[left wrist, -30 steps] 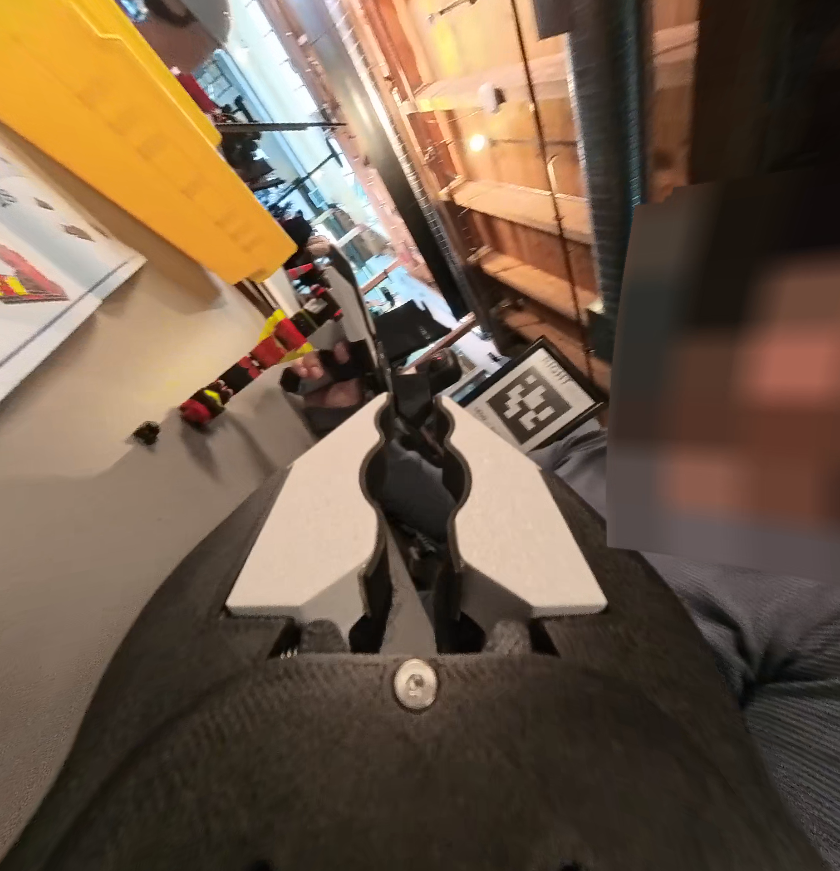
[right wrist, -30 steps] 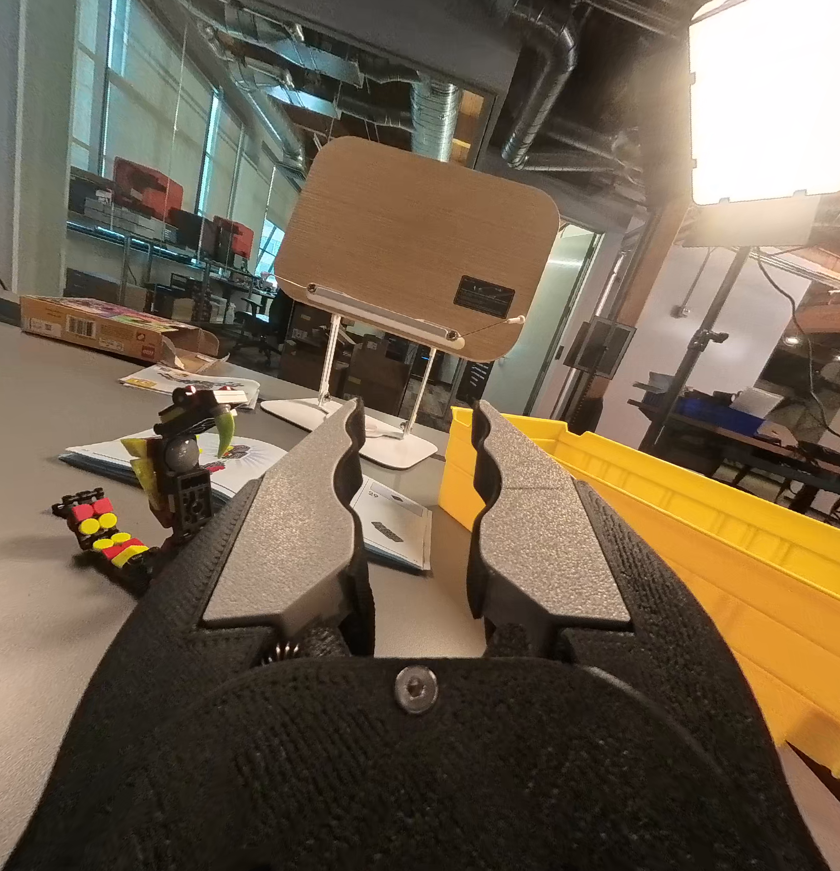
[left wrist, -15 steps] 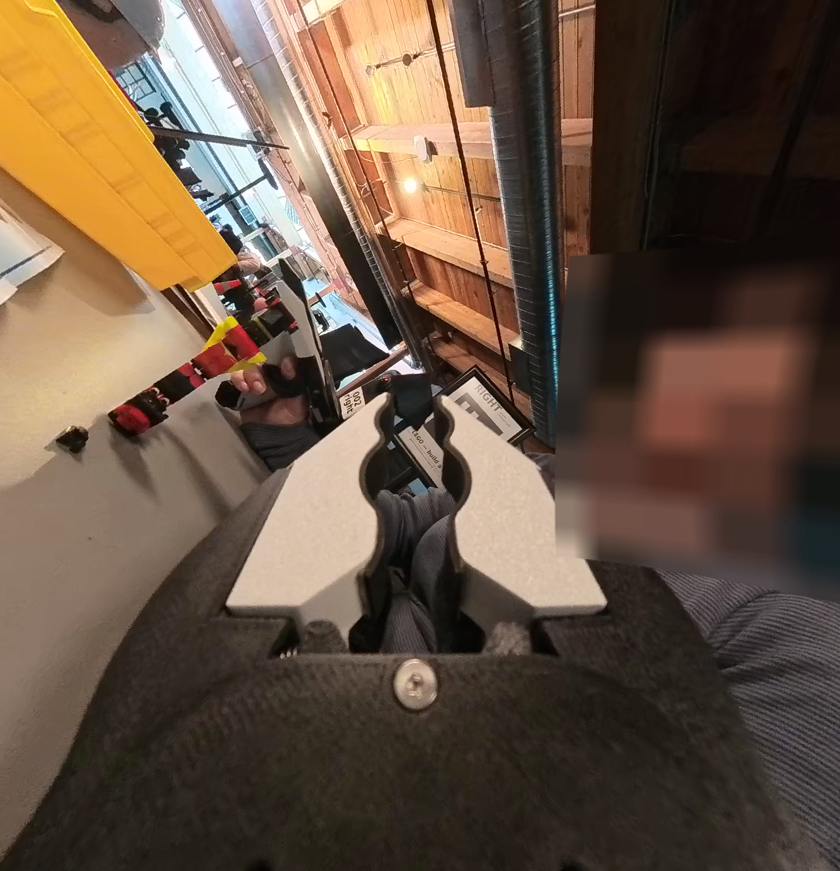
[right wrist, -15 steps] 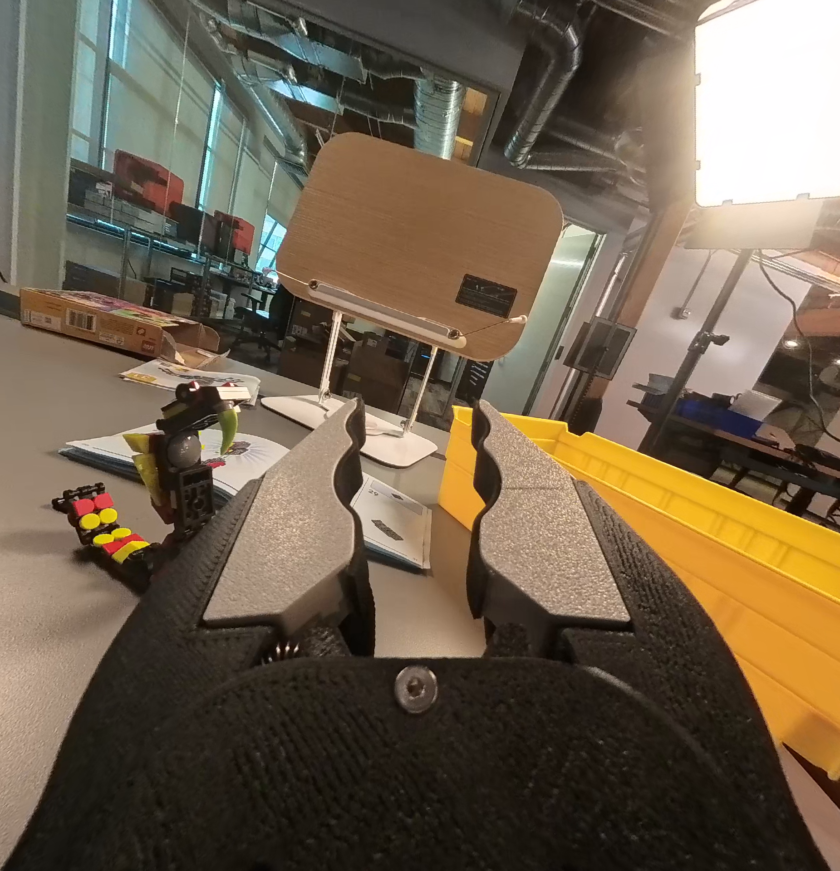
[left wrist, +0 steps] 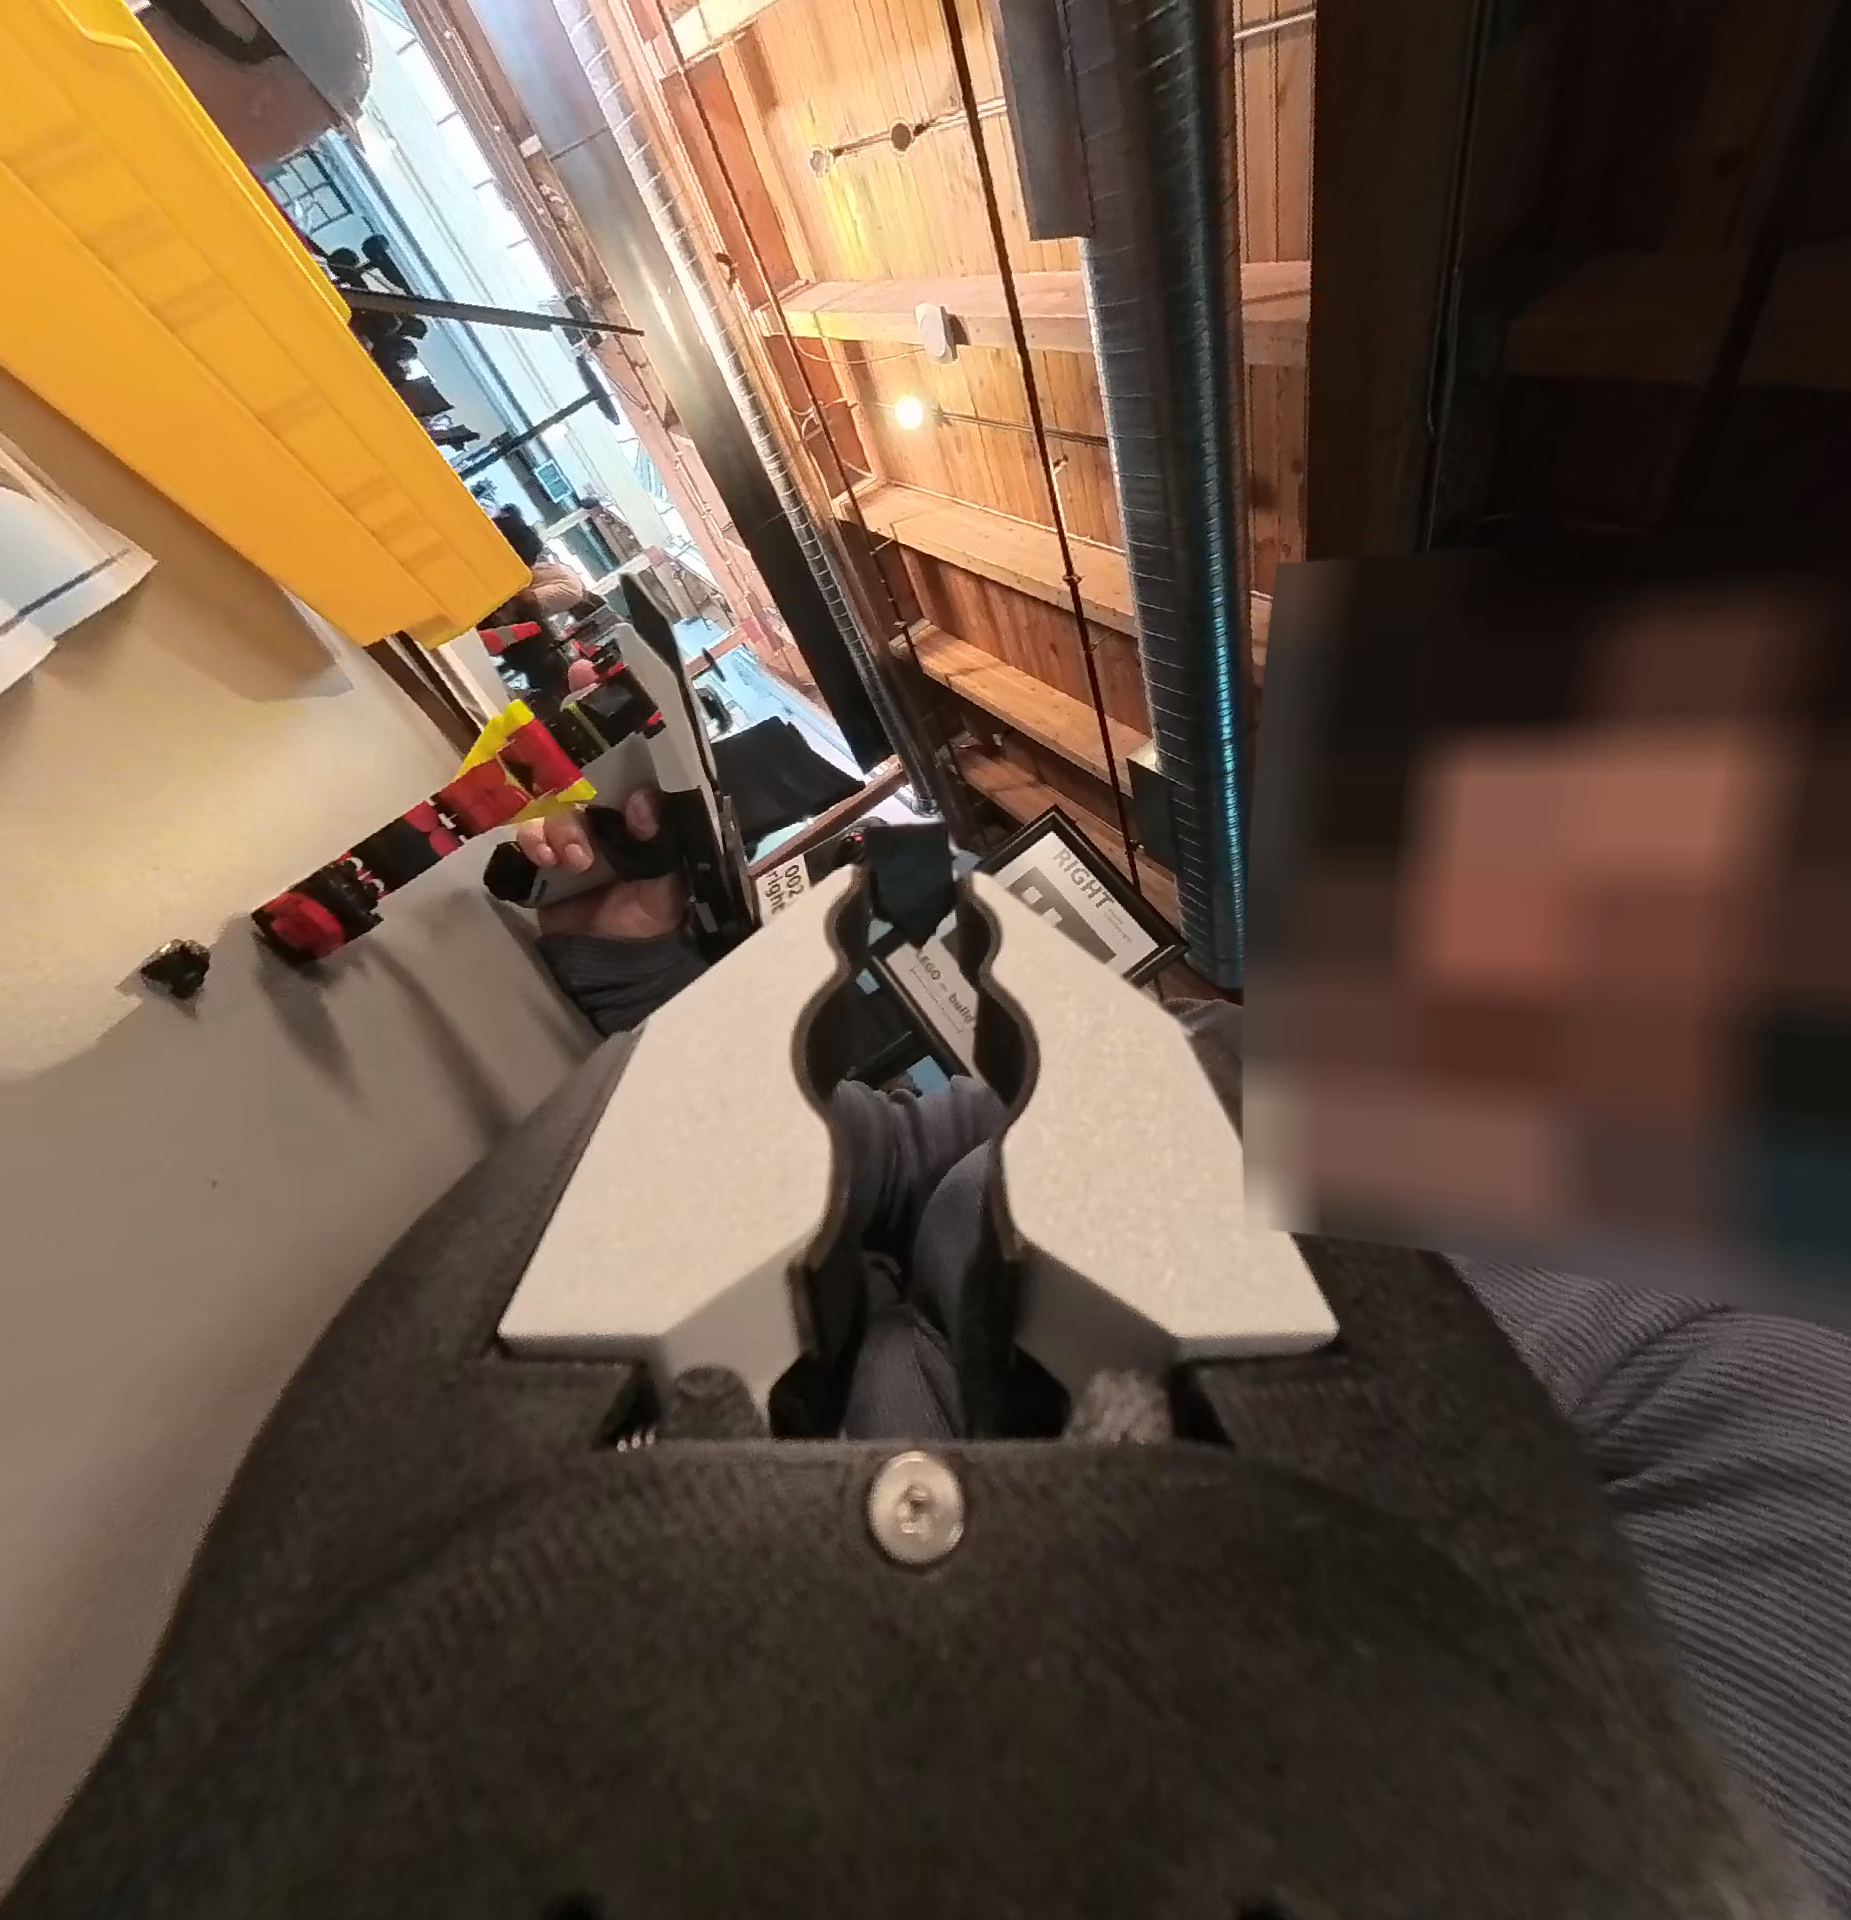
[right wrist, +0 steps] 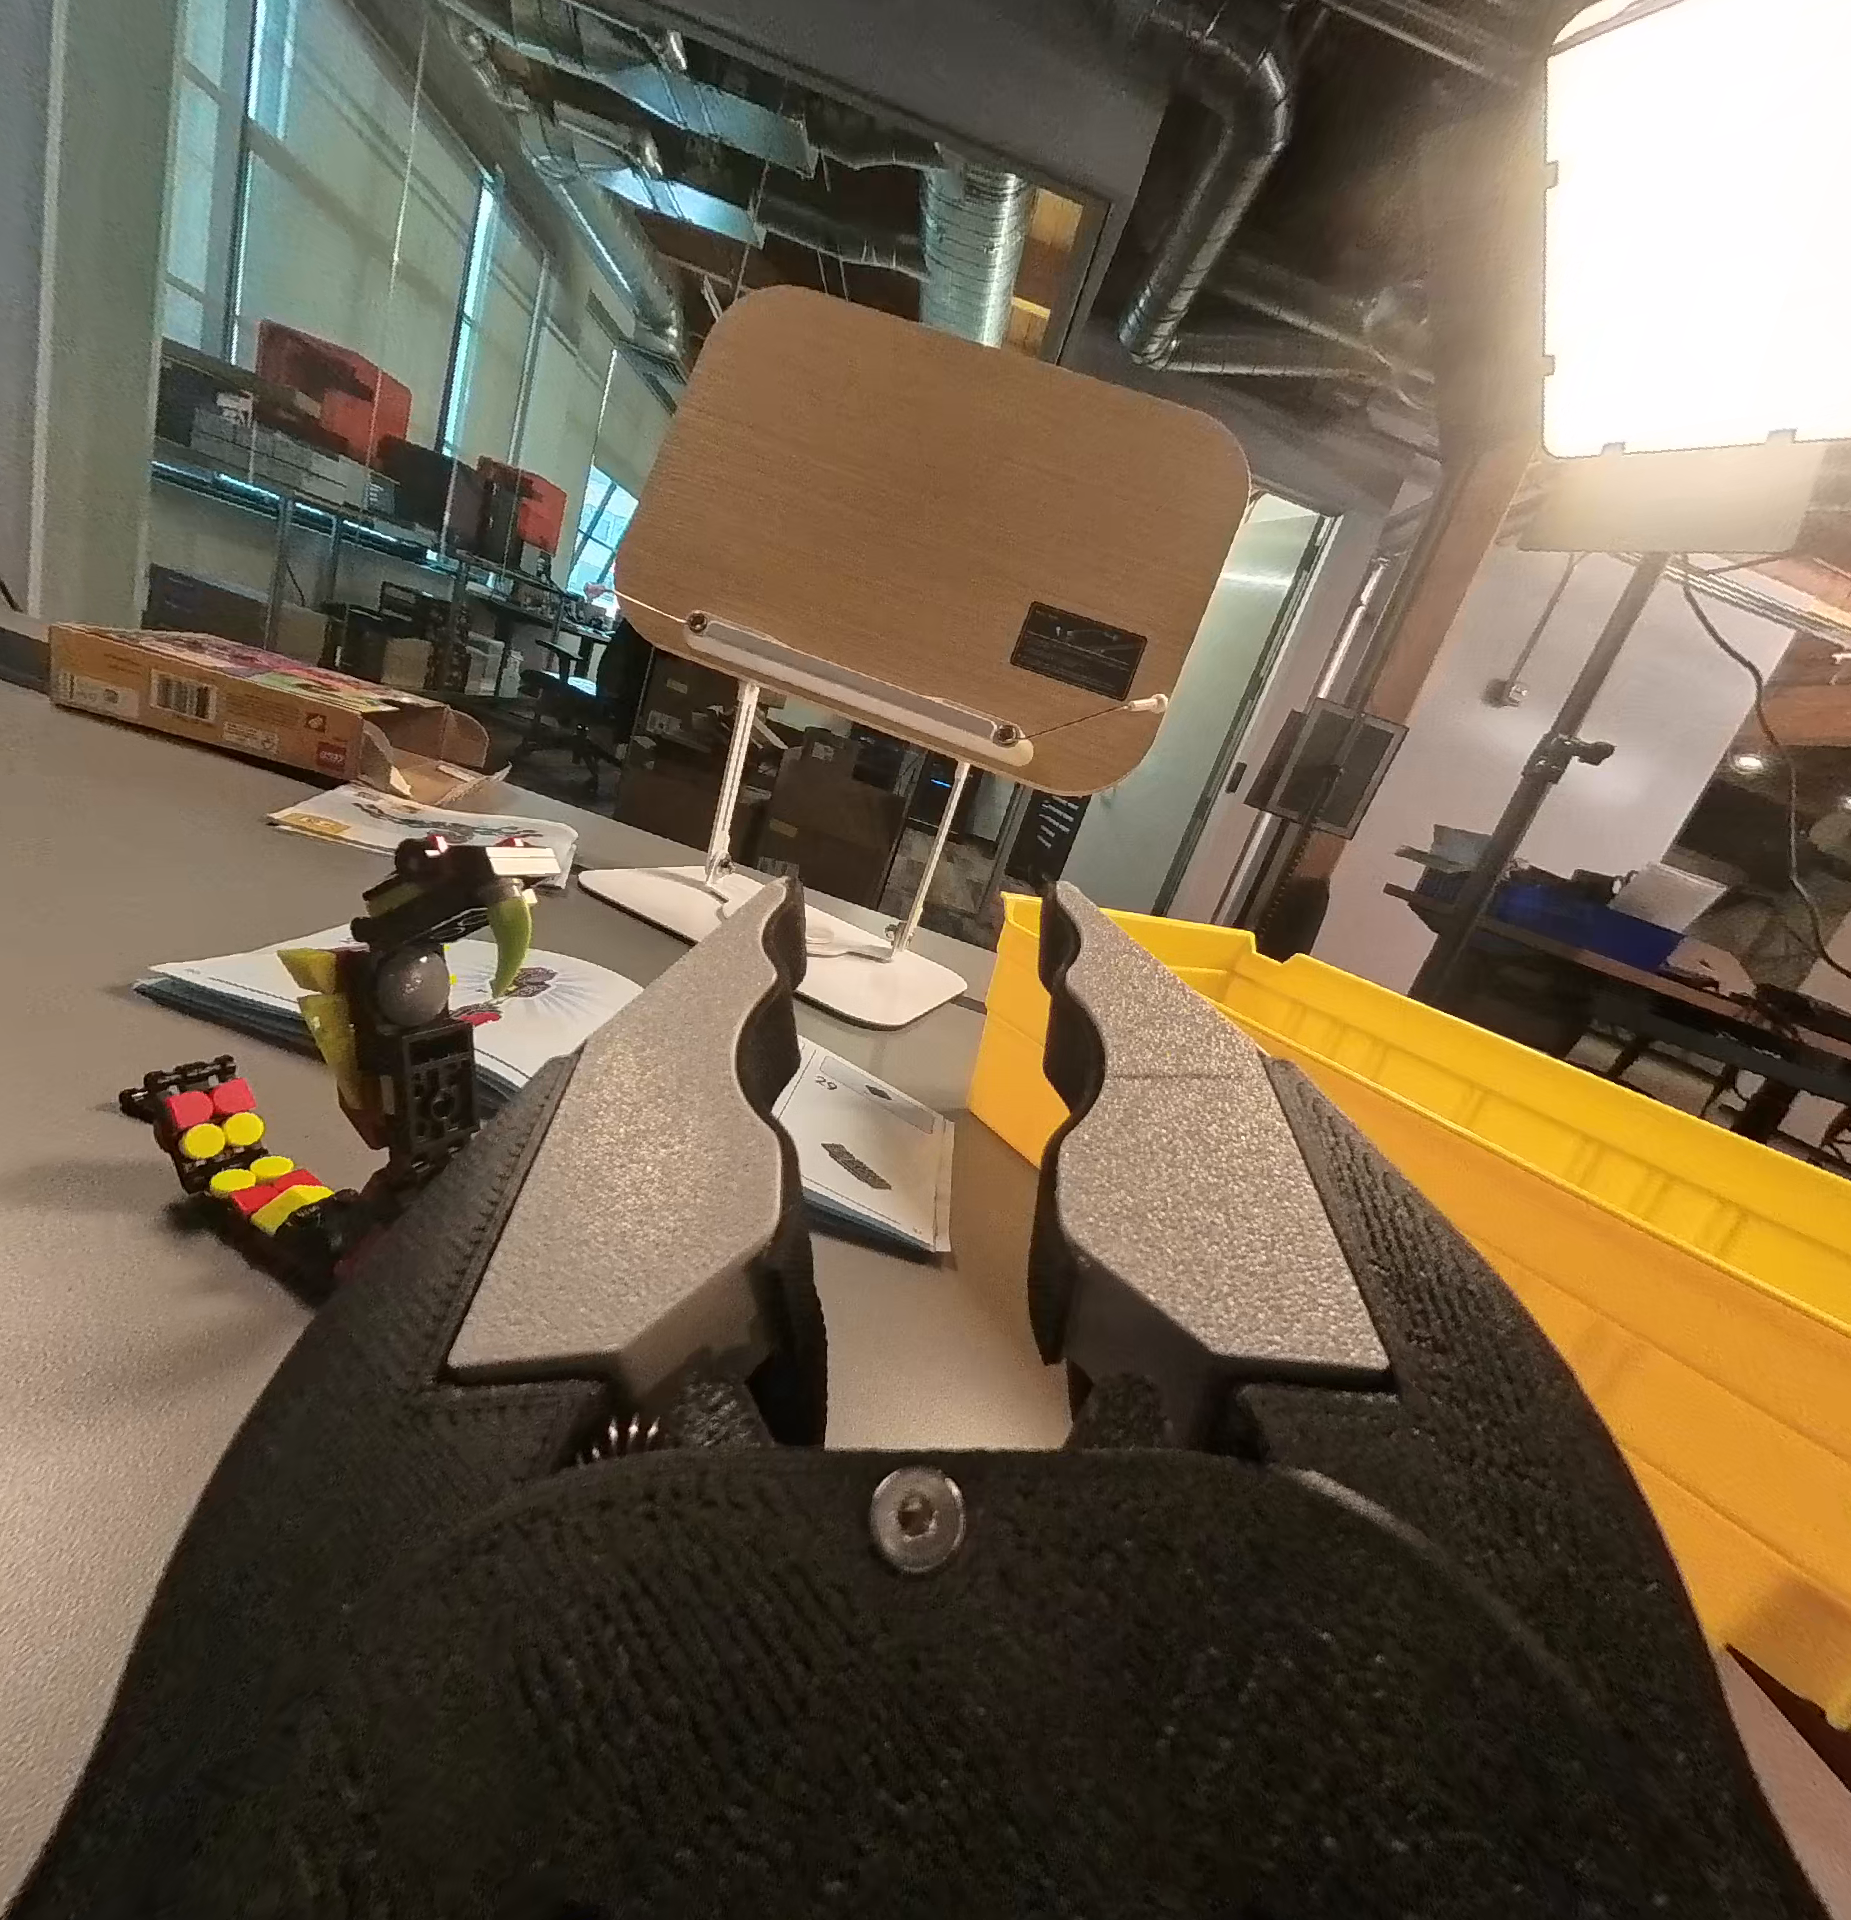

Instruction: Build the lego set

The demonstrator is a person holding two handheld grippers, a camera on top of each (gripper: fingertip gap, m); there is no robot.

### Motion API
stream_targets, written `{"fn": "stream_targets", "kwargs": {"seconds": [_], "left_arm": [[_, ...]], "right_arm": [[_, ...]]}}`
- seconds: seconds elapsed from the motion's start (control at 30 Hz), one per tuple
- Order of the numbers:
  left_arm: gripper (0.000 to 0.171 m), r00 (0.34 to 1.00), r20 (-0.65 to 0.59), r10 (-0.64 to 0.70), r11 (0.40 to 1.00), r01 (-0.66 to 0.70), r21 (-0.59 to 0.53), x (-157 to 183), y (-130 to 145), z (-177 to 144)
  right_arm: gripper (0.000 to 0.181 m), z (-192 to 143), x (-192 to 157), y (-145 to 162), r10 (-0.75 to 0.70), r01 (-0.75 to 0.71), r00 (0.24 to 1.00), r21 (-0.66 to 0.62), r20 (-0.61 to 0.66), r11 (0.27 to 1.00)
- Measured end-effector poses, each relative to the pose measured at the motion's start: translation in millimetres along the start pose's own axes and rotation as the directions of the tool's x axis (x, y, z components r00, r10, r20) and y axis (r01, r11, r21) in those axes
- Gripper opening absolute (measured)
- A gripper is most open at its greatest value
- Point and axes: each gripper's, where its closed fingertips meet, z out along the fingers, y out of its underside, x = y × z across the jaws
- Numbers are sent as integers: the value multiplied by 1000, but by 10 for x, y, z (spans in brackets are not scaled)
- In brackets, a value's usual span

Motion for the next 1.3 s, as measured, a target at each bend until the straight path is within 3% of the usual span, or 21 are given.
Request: {"fn": "stream_targets", "kwargs": {"seconds": [0.03,0.23,0.47,0.6,0.73,0.9,1.17,1.3], "left_arm": [[15,1000,7,5,1000,-5,-5,-7,6,2],[15,984,94,154,987,-150,-55,-48,36,39],[14,896,273,351,934,-316,-165,-194,54,55],[14,916,286,280,958,-245,-153,-247,69,51],[14,967,223,124,988,-100,-114,-225,114,83],[14,984,169,46,990,-22,-139,-177,205,159],[14,982,185,27,990,-1,-139,-222,216,127],[14,967,240,84,978,-34,-206,-282,291,134]], "right_arm": [[44,0,-1,-1,0,0,1000,0,0,1000],[44,0,-4,0,-3,3,1000,0,1,1000],[44,5,-11,3,-5,5,1000,-2,4,1000],[44,7,-18,5,-9,9,1000,-4,6,1000],[44,9,-24,7,-13,13,1000,-5,8,1000],[43,6,-32,-4,-16,16,1000,-1,11,1000],[43,-6,-77,-40,-26,26,999,15,30,1000],[44,-141,-343,-312,-72,51,988,143,139,988]]}}
